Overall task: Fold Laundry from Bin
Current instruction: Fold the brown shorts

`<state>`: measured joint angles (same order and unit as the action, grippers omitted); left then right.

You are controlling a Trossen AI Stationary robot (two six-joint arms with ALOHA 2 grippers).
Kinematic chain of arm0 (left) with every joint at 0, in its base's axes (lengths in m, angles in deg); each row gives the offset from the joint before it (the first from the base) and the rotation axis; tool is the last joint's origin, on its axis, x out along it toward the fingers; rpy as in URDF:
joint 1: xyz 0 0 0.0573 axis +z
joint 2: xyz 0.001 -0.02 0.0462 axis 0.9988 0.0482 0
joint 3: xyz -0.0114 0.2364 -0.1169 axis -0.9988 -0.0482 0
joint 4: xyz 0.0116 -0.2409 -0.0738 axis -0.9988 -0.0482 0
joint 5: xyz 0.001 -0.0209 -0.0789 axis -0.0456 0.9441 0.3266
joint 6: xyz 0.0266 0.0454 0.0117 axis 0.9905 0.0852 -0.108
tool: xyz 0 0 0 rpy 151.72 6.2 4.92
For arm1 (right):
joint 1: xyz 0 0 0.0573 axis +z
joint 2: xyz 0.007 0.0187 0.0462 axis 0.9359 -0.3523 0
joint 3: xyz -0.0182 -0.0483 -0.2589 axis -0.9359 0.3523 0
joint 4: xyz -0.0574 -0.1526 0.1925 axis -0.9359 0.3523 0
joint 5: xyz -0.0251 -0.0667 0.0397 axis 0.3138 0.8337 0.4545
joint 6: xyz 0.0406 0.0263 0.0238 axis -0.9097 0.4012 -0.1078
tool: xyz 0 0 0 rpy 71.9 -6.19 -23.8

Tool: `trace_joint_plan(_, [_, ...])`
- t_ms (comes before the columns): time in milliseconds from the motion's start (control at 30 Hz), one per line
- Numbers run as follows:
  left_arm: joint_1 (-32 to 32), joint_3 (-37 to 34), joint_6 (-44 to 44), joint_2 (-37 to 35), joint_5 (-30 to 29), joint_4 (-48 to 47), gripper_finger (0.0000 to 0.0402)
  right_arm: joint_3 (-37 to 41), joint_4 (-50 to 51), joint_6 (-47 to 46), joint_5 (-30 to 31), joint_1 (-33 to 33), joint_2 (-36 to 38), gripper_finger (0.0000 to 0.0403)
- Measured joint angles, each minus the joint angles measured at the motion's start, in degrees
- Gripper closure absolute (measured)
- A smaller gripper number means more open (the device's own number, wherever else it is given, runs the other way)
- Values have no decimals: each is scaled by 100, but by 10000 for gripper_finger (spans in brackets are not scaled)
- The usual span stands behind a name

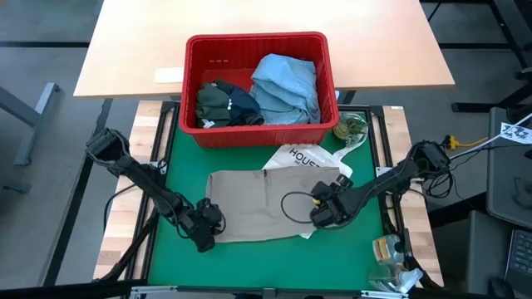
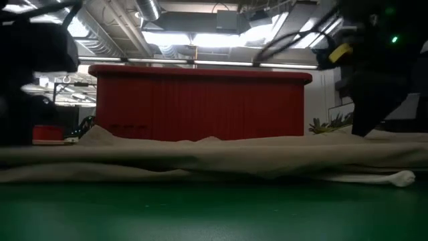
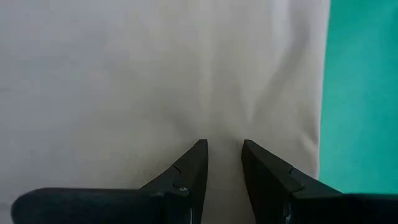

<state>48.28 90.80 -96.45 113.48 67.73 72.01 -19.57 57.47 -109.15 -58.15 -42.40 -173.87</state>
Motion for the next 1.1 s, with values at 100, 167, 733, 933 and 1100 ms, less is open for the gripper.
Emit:
trace_joint_plan(100, [-92, 27, -150, 241, 95, 419, 305, 139, 4, 2, 0, -181, -2, 240])
trace_joint_plan(167, [-145, 26, -149, 338, 252, 741, 305, 184, 4, 21, 8, -309, -2, 240])
trace_joint_plan(733, [-575, 18, -454, 1220, 479, 3030, 305, 197, -1544, 1764, 256, -1278, -2, 240])
trace_joint_plan(933, [-568, 590, -114, 1683, 874, 3343, 305, 197, -2068, 2390, 255, -1354, -2, 240])
trace_joint_plan(1100, [-573, 971, 663, 1641, 992, 3390, 305, 194, -2179, 2726, -41, -1346, -2, 240])
